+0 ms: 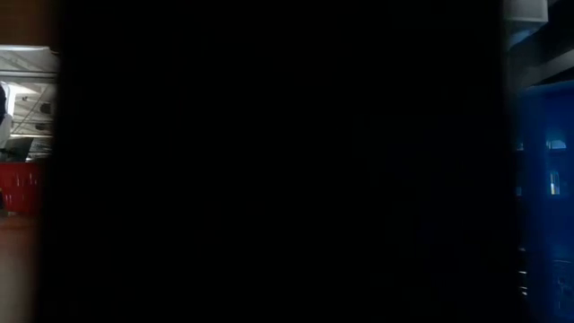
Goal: Stack baskets on shelf by color
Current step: Put the middle orange bin on the shelf
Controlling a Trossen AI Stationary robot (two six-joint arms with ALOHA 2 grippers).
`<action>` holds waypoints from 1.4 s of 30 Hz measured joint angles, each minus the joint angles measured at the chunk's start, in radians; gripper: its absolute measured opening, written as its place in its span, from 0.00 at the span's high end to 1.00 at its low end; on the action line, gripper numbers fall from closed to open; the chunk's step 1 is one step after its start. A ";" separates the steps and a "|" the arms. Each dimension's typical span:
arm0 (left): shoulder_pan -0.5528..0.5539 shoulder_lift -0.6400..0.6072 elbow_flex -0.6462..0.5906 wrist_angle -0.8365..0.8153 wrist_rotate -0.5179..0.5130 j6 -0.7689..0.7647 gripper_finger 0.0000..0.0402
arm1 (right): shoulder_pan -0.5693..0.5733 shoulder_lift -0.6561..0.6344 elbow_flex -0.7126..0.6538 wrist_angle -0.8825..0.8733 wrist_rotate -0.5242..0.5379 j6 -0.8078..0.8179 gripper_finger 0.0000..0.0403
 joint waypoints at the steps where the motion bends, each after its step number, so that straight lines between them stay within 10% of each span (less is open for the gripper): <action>1: 0.003 0.000 0.000 -0.001 0.001 0.000 0.79 | 0.000 0.000 0.000 0.000 0.000 0.000 1.00; 27: 0.032 0.098 0.000 -0.027 -0.057 -0.080 0.90 | 0.019 -0.001 -0.001 0.005 0.026 0.003 0.99; 42: 0.015 0.099 0.000 -0.075 -0.011 -0.166 1.00 | 0.020 -0.002 -0.001 0.078 0.018 0.003 0.78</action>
